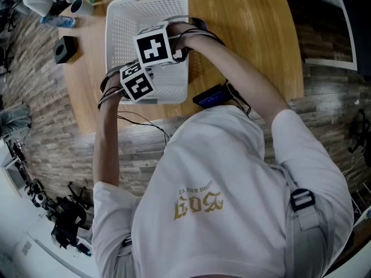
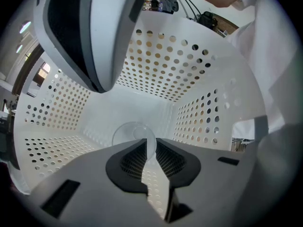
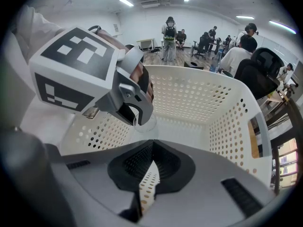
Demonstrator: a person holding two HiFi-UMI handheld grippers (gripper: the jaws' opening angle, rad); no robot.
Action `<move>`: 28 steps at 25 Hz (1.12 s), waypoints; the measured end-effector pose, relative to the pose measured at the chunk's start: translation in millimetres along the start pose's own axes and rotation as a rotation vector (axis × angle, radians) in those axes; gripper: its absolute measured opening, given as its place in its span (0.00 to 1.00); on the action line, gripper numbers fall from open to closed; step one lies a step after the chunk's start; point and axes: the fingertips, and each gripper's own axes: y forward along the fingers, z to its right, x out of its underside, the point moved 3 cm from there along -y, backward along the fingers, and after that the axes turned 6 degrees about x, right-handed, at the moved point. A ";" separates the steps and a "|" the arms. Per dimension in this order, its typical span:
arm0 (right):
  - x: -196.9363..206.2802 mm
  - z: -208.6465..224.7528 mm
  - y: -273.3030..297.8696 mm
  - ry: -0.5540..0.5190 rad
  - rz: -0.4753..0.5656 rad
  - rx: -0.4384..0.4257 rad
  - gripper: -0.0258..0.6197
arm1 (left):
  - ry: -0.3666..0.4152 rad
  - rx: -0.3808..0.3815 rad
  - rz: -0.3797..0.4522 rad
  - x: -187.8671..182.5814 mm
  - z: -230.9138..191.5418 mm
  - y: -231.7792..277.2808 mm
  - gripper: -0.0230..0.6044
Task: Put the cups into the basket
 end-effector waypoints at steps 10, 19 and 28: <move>-1.0 0.1 2.0 -0.006 0.000 -0.001 0.06 | -0.042 0.016 0.055 -0.5 -2.6 -1.3 0.13; -0.8 -0.5 2.0 -0.011 -0.006 -0.001 0.06 | -0.067 0.026 0.061 2.0 -1.6 -5.6 0.18; 0.1 -0.8 2.5 -0.015 -0.018 0.005 0.05 | -0.064 -0.010 0.065 4.9 -3.8 -14.2 0.18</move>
